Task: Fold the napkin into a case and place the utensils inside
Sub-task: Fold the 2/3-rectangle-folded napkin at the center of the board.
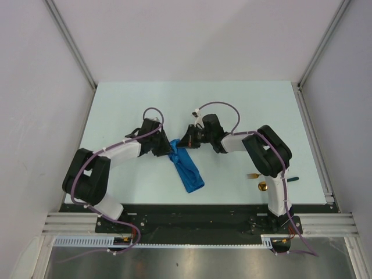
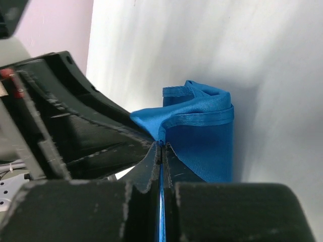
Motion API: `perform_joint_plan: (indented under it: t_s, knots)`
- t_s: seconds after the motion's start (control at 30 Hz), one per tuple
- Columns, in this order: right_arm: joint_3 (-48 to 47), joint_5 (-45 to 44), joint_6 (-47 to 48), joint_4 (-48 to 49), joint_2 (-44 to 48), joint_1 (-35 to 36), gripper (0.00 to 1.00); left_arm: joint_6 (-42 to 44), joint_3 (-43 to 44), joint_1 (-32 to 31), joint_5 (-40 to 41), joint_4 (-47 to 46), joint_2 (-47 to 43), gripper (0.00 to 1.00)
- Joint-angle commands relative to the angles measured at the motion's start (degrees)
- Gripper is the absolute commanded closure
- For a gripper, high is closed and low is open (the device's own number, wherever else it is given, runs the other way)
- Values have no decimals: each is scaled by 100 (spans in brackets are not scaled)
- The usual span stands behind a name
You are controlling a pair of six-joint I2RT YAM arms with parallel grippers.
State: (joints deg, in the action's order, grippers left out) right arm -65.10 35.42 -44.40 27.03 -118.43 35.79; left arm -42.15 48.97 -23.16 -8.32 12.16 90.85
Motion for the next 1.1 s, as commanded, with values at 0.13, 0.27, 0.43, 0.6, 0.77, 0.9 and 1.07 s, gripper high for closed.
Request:
perform_joint_plan:
  t_s: [0.13,0.27,0.43,0.6,0.77,0.9,1.07]
  knots:
    - [-143,281,-42,321,-101,16,100,-162,-317,426,-626,-380,-752,51]
    - [-134,334,19,312,-119,15,100,-197,-327,584,-882,-566,-683,46]
    - [-152,413,81,321,-136,33,100,-241,-46,628,-1145,-566,-297,45]
    - [-196,475,203,242,-145,77,100,-398,60,628,-1348,-750,82,53]
    - [-292,501,257,171,-285,147,100,-592,-2,628,-1471,-996,82,53]
    - [-354,554,204,259,-409,183,99,-663,-168,628,-1410,-1111,-146,46]
    - [-451,650,90,408,-540,227,85,-637,-187,637,-1234,-936,-226,36]
